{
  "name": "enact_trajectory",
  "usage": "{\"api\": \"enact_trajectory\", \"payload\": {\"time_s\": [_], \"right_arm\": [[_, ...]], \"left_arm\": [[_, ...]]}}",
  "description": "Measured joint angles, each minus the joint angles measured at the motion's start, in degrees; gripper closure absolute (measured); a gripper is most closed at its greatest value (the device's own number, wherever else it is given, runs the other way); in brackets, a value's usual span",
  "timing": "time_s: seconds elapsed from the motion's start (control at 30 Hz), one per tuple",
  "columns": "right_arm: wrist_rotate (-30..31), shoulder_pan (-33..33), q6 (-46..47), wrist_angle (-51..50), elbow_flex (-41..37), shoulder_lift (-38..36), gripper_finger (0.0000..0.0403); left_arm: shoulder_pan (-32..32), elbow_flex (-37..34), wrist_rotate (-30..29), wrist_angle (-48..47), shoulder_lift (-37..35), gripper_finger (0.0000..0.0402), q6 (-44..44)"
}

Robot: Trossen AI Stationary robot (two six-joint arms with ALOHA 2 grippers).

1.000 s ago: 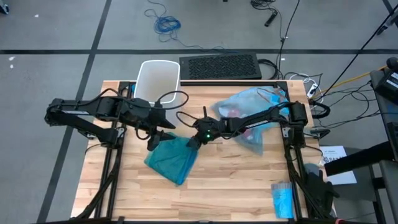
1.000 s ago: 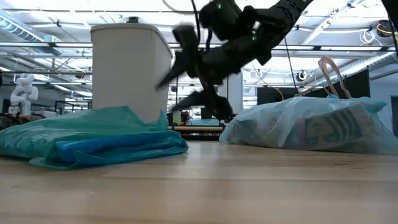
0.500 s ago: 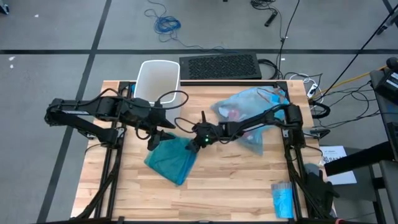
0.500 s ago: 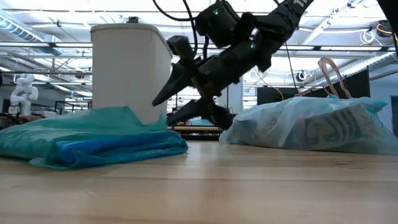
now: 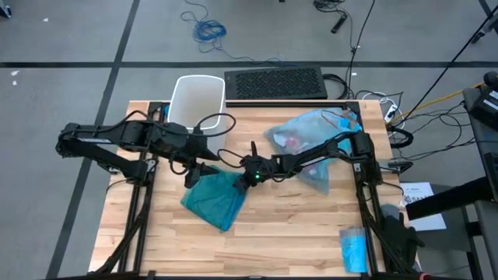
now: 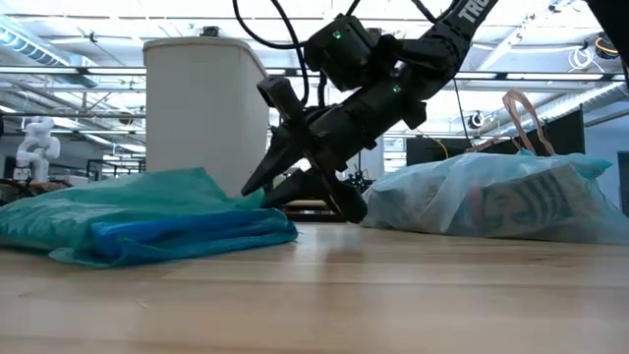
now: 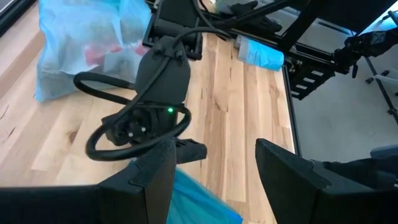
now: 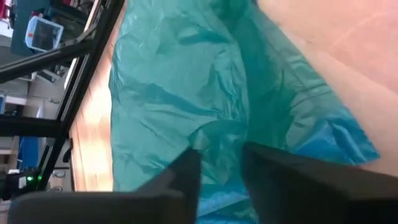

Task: Place trash/remove bag and relplace
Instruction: Insert the blue trash bag into the white trash bin

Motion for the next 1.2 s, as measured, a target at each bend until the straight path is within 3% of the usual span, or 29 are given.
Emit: {"api": "enact_trajectory", "payload": {"time_s": [0.1,0.47,1.0,1.1,1.2], "right_arm": [[-0.3,0.0,-0.6,2.5,0.0,0.0,0.0389],[-6.2,0.3,0.8,15.6,0.0,-3.8,0.0403],[-9.7,0.3,-11.4,15.9,0.1,-33.9,0.0403],[-5.4,0.3,-14.9,10.4,0.2,-41.1,0.0403],[6.6,1.1,-20.5,-10.7,3.3,-47.0,0.0403]], "left_arm": [[0.0,0.0,0.0,0.0,0.0,0.0188,0.0],[0.0,0.0,-0.1,0.0,0.0,0.0188,0.0],[0.0,0.0,-0.4,0.7,0.0,0.0188,1.0],[0.0,0.0,-1.4,1.0,0.0,0.0188,1.4],[0.1,0.0,-2.1,0.9,0.0,0.0188,1.4]]}}
